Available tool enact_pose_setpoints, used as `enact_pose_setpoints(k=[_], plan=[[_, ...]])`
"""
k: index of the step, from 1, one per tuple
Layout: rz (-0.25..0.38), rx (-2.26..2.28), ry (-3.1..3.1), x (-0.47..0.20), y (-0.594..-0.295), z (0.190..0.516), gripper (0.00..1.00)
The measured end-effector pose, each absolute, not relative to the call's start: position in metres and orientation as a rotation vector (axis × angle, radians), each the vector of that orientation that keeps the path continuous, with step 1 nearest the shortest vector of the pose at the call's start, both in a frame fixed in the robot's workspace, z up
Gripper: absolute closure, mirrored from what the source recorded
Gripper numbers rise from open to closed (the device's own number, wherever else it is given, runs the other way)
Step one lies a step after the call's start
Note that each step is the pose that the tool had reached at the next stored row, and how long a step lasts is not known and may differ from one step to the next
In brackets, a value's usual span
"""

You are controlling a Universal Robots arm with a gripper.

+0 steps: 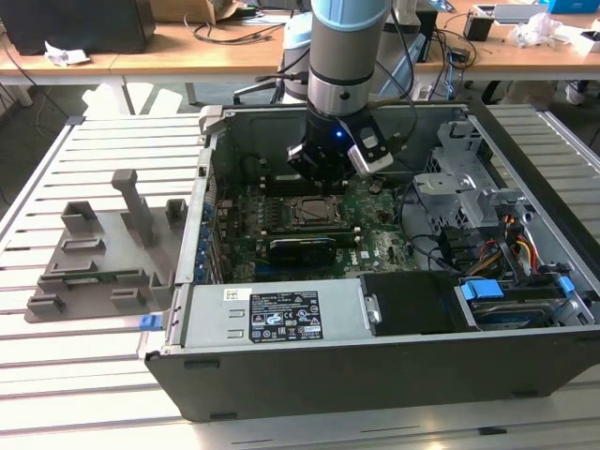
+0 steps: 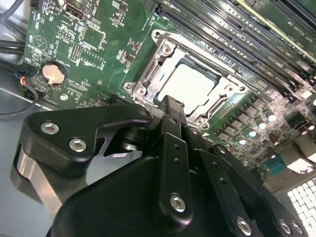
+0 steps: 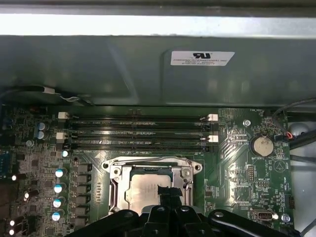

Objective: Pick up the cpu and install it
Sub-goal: 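Install the second cpu locking lever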

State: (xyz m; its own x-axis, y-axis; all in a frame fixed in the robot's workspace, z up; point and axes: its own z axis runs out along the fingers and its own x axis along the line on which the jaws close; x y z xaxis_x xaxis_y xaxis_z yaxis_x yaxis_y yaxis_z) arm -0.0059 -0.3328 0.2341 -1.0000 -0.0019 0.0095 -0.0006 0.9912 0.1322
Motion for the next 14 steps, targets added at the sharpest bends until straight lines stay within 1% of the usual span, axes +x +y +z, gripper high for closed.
enact_pose_setpoints(k=[7, 14], plan=[[-0.208, 0.002, -3.125, -0.006, -0.352, 0.233, 0.89], [-0.208, 0.002, -3.125, -0.001, -0.361, 0.232, 0.89]])
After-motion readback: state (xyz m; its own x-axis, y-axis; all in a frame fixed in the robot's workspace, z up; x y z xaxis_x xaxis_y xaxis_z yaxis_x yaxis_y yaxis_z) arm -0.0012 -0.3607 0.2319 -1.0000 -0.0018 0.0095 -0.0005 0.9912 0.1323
